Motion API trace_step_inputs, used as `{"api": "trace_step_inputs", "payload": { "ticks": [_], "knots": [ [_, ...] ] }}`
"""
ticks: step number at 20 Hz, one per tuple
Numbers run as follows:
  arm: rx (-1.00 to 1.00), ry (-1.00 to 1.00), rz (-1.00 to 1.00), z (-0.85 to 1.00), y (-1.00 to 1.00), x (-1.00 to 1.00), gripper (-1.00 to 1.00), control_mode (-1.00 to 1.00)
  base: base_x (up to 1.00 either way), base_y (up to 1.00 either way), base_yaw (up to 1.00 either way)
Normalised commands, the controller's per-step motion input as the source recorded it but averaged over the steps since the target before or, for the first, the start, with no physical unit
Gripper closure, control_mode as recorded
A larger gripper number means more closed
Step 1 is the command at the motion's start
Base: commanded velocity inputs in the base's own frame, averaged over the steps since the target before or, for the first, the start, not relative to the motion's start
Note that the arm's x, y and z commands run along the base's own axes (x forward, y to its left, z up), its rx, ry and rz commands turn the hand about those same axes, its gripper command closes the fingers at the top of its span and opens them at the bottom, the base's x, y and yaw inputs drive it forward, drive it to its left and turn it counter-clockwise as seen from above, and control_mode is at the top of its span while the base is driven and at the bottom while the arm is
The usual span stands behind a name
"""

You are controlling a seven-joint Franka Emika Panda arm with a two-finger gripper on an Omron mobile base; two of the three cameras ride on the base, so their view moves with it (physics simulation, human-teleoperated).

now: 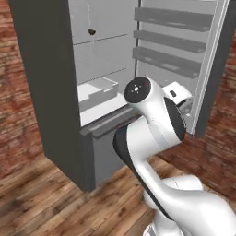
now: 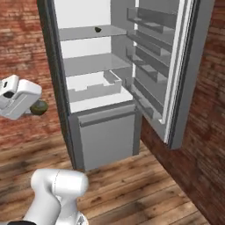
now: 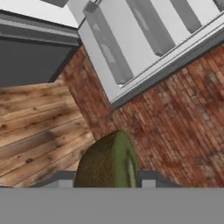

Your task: Pick up both kiwis from the fridge and place them inside the tupperware on the counter.

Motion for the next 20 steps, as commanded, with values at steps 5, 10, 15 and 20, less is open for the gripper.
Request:
{"api": "trace_step_inputs", "payload": {
  "ticks": [5,10,15,20],
  "knots": [
    [0.0,0.0,0.0,0.0,0.0,0.0,1.0,1.0,-0.36,0.17,-1.0],
    [0.0,0.0,0.0,0.0,0.0,0.0,1.0,1.0,-0.25,0.01,-1.0],
    [0.0,0.0,0.0,0.0,0.0,0.0,1.0,1.0,-0.18,0.17,-0.9],
    [0.0,0.0,0.0,0.0,0.0,0.0,1.0,1.0,-0.23,0.0,-1.0]
  ]
}}
